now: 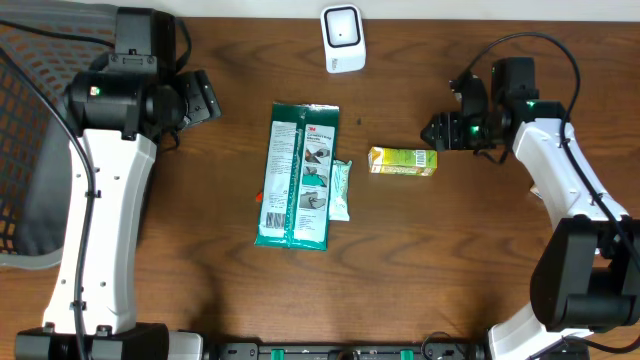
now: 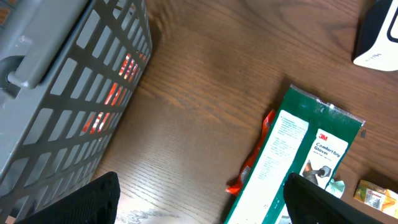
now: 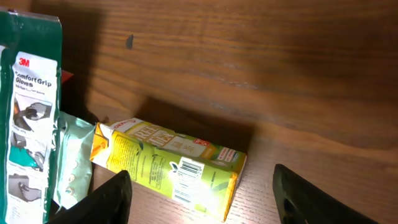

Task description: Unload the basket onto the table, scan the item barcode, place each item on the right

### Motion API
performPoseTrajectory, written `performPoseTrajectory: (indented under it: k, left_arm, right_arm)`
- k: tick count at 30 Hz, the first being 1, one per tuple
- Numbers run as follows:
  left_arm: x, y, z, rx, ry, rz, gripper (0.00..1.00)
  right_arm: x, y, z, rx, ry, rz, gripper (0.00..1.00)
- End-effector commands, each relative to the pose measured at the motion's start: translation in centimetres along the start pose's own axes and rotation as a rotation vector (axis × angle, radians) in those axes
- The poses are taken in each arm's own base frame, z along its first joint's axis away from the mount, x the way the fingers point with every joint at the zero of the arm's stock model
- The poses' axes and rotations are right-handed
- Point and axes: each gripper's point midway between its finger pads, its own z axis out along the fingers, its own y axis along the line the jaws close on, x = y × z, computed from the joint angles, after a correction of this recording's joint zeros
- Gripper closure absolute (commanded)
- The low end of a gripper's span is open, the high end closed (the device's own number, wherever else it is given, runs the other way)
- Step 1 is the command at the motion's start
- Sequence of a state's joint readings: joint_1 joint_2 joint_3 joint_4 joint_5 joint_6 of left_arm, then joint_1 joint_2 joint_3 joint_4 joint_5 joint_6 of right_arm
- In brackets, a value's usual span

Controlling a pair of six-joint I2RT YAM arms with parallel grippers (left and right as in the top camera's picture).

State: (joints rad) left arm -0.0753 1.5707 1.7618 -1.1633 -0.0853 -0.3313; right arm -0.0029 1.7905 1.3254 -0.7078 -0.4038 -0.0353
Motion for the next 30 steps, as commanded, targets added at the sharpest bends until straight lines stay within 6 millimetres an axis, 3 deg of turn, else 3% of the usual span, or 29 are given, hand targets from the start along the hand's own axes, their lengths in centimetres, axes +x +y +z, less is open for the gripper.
performPoseTrajectory:
  k: [1, 5, 11, 18, 23, 27, 30]
  left_arm:
    - [-0.2, 0.3, 0.0, -0.014, -0.004, 0.014, 0.15]
    - [-0.2, 0.3, 0.0, -0.014, -0.004, 0.014, 0.15]
    - [-0.2, 0.3, 0.0, -0.014, -0.004, 0.015, 0.15]
    - [-0.2, 0.3, 0.0, -0.014, -0.004, 0.014, 0.15]
    - [-0.2, 0.3, 0.0, -0.014, -0.004, 0.014, 0.15]
    - [-0.2, 0.3, 0.0, -0.014, -0.004, 0.014, 0.15]
    - [-0.2, 0.3, 0.0, -0.014, -0.004, 0.014, 0.15]
  right_arm:
    - [1.2, 0.0, 1.0, -0.027, 0.026, -0.005, 0.33]
    - [2.4, 0.2, 2.2, -0.075, 0.047, -0.006, 0.35]
    - [3.7, 2.5, 2.3, -0.219, 0.075, -0.026, 0.37]
    - [4.8, 2.7, 2.2, -0.224, 0.12, -0.001, 0.38]
    - [4.6, 3.0, 2.2, -0.239, 0.107, -0.017, 0.39]
    - [3.9, 6.3, 1.7, -0.404, 0.085, -0.006, 0.43]
    - [3.2, 7.8, 2.0, -0.43, 0.067, 0.001, 0.44]
